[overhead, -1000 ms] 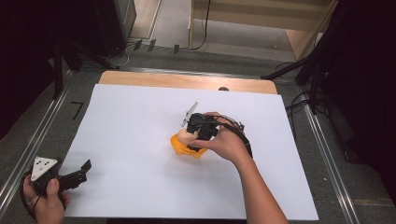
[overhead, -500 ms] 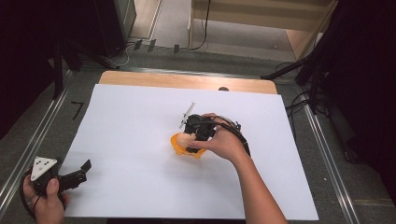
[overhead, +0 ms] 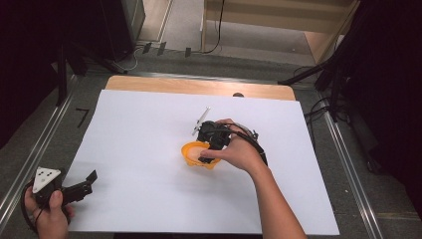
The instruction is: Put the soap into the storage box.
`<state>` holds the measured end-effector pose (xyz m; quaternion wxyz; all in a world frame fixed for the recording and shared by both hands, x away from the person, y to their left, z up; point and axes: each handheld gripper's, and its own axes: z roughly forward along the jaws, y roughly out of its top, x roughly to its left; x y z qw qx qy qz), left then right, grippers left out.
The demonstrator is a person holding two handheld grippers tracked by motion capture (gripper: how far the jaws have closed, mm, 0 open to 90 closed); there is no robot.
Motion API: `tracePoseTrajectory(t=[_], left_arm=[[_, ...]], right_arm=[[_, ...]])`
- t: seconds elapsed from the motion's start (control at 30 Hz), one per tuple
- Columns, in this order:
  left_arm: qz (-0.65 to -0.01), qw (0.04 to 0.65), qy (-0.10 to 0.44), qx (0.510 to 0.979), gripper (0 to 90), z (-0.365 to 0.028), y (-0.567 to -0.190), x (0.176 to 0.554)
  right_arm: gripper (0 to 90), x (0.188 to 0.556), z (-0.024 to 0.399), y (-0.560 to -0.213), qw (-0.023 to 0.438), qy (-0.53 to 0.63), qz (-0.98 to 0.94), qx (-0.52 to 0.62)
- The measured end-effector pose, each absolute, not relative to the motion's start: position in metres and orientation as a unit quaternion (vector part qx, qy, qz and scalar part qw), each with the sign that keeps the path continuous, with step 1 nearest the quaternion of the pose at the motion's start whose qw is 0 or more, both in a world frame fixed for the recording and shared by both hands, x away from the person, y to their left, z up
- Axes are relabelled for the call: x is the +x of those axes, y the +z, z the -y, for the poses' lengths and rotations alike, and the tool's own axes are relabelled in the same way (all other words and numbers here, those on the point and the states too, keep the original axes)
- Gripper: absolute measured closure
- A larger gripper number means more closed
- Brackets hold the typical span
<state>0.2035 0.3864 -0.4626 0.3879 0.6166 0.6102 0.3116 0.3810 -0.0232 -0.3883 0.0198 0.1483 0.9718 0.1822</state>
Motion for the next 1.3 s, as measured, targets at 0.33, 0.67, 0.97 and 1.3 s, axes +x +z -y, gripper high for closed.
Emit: tracePoseTrajectory(t=[0.33,0.67,0.97,1.3], left_arm=[[-0.609,0.388,0.313,0.617,0.0,-0.386,-0.463,0.203],[-0.608,0.387,0.313,0.618,0.0,-0.386,-0.463,0.203],[-0.608,0.387,0.313,0.618,0.0,-0.386,-0.463,0.203],[-0.608,0.387,0.314,0.618,0.0,-0.386,-0.462,0.203]], right_arm=[[15.0,0.379,0.048,-0.385,0.045,0.2,-0.959,0.195],[0.0,0.374,0.087,-0.385,0.059,0.231,-0.935,0.261],[0.0,0.365,0.116,-0.39,0.073,0.244,-0.919,0.301],[0.0,0.354,0.151,-0.398,0.093,0.265,-0.899,0.337]])
